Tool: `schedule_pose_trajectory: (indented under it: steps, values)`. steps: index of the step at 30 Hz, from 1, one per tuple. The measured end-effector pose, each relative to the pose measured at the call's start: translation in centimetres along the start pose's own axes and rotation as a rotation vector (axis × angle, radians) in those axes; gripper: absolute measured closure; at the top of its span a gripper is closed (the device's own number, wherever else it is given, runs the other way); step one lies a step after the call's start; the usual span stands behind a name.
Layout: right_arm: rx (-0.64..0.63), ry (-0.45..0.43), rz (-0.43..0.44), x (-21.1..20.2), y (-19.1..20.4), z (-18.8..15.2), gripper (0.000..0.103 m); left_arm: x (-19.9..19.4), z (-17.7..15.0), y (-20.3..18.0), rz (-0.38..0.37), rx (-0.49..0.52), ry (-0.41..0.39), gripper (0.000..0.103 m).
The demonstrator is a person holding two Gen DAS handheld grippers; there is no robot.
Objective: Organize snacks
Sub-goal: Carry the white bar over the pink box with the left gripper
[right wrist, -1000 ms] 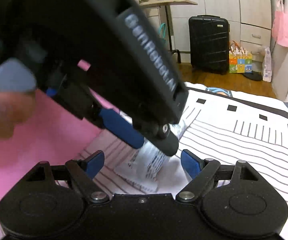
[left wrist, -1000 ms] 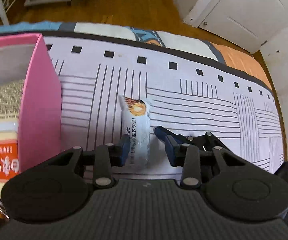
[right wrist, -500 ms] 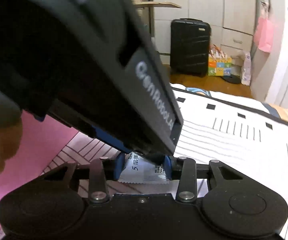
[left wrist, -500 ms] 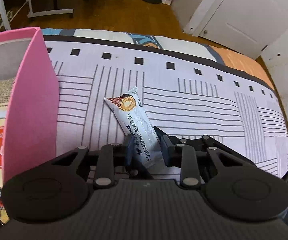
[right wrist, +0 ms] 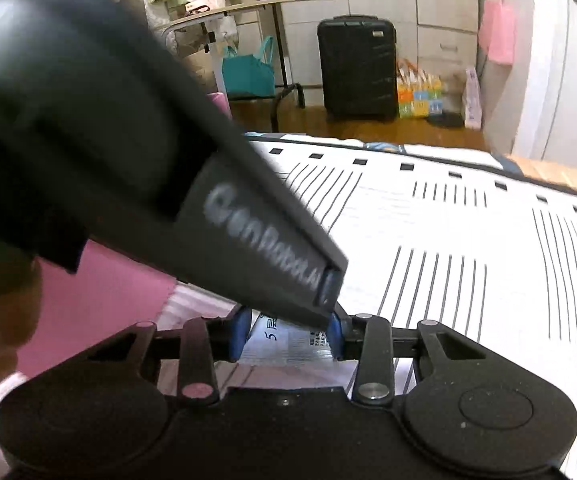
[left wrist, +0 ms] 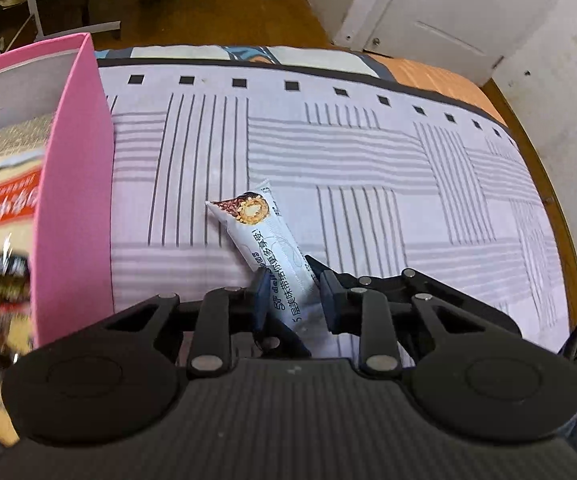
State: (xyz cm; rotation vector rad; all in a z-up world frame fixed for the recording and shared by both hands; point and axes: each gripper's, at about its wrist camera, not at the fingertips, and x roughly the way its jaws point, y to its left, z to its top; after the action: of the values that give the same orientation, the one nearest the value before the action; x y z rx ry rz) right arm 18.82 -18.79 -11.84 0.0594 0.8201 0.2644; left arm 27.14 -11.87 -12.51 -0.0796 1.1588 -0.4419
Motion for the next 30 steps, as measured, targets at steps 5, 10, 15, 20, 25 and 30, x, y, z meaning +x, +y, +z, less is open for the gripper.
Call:
schedule_pose_trajectory:
  steps: [5, 10, 15, 20, 25, 30]
  values:
    - [-0.02, -0.017, 0.014, -3.5, 2.2, 0.0, 0.059, -3.8, -2.1, -1.0, 0.013, 0.036, 0.016, 0.077]
    - [-0.078, -0.055, 0.017, -7.7, 4.5, 0.4, 0.06, -8.2, -3.9, -1.3, -0.01, 0.049, -0.018, 0.077]
    - [-0.132, -0.096, 0.034, -11.2, 7.3, -0.8, 0.06, -12.9, -6.1, -0.6, -0.078, 0.026, -0.103, 0.077]
    - [-0.164, -0.147, 0.057, -11.2, 8.5, 0.3, 0.061, -16.2, -8.0, -0.1, -0.07, 0.059, -0.177, 0.077]
    - [-0.281, -0.133, 0.057, -11.2, 11.8, 1.5, 0.061, -18.8, -8.9, 1.8, -0.055, 0.088, -0.261, 0.077]
    - [-0.399, -0.121, 0.105, -10.7, 14.1, 2.7, 0.062, -20.4, -9.0, 6.6, -0.138, 0.0, -0.279, 0.077]
